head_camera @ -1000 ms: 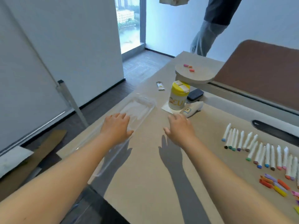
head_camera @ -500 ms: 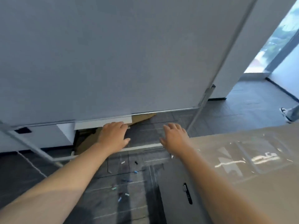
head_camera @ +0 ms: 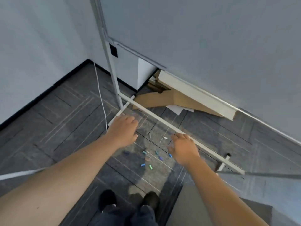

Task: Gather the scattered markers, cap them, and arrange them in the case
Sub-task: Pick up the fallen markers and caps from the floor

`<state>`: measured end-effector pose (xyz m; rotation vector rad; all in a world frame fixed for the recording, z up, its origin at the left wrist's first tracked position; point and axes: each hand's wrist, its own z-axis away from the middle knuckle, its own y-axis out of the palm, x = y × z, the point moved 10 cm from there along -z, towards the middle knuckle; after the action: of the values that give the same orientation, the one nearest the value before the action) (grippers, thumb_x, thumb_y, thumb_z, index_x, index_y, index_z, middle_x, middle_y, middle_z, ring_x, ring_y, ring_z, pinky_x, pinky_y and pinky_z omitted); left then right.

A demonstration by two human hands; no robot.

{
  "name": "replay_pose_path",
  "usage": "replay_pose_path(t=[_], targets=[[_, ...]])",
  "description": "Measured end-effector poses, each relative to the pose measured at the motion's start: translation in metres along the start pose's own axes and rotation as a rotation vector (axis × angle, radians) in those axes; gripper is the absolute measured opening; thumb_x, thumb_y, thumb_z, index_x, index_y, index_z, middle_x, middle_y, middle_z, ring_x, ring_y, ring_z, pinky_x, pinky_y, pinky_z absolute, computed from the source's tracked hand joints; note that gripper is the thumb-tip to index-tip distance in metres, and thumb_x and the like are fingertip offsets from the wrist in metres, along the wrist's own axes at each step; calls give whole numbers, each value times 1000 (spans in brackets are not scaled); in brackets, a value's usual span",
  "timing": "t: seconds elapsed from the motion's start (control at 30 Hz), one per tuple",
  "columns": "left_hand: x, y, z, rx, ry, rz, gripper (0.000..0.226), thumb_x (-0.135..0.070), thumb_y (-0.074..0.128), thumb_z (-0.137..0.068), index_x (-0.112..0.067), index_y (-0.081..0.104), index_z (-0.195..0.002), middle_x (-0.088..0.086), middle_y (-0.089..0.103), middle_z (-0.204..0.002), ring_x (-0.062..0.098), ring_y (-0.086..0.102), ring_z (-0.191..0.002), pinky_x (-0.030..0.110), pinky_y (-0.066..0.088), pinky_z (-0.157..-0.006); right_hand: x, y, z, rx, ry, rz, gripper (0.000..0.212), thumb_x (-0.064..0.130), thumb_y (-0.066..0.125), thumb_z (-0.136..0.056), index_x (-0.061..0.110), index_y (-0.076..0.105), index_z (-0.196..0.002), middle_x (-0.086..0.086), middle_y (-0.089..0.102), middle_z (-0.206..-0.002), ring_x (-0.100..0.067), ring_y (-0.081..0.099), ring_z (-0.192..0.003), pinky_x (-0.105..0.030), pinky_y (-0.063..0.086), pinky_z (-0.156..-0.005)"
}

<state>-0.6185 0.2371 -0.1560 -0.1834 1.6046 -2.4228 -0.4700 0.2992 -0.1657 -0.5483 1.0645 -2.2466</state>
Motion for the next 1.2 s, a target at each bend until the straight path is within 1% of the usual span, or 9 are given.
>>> replay_pose_path(t=[0.17,0.47,0.6,0.7,0.9,0.97,1.03,1.13,1.2], targets=[[35,106,-51,11,-41,38,50,-40,42,-93,-11,37,-134,5,42,-137,23,40,-127,36,31,-106,11,82,-96,34,-22,48,49,29,38,-96,12,31,-141,-7,29,-149,-27,24,-137,-38,22,-112],[55,346,-174,91,-36,87,58,-40,41,-93,-13,26,-143,5,31,-147,23,30,-135,37,25,-111,-10,268,-283,90,-63,147,52,34,41,-95,10,31,-140,-10,33,-146,-29,27,-136,-39,24,-111],[64,447,-209,131,-54,133,58,-42,41,-92,-14,28,-142,3,33,-146,21,31,-134,36,27,-111,-25,352,-346,131,-83,173,48,27,40,-96,9,32,-139,-12,32,-146,-30,27,-136,-40,24,-112],[64,515,-218,198,-59,166,62,-44,40,-93,-15,22,-144,3,27,-150,21,26,-137,36,22,-113,-31,402,-377,126,-97,168,47,25,42,-95,9,33,-138,-11,32,-147,-28,28,-136,-40,24,-113],[61,592,-221,230,-70,210,76,-54,42,-89,-16,10,-147,3,8,-156,22,13,-142,36,16,-116,-32,456,-410,71,-149,21,72,40,53,-89,19,14,-147,-1,14,-155,-24,13,-143,-39,14,-117],[61,599,-223,169,-74,245,81,-56,47,-85,-14,15,-147,4,14,-154,23,15,-142,36,15,-115,-33,463,-416,19,-179,-3,76,43,57,-85,20,17,-146,1,18,-154,-20,15,-142,-37,13,-117],[64,598,-226,67,-83,296,81,-55,57,-80,-10,31,-142,9,29,-147,26,25,-137,38,20,-113,-34,465,-420,-44,-200,-36,76,45,59,-81,22,23,-144,2,25,-150,-17,20,-139,-34,13,-116],[67,598,-230,-45,-90,362,63,-45,72,-69,-3,58,-114,15,53,-119,34,47,-115,43,34,-100,-36,465,-425,-115,-220,-102,68,44,62,-78,22,38,-137,2,36,-138,-16,27,-129,-29,16,-110],[69,601,-232,-48,-121,413,51,-42,74,-68,-3,61,-99,13,55,-106,31,50,-105,40,33,-95,-38,467,-427,-140,-228,-145,59,41,64,-76,18,49,-129,-1,43,-129,-18,32,-122,-27,19,-102]])
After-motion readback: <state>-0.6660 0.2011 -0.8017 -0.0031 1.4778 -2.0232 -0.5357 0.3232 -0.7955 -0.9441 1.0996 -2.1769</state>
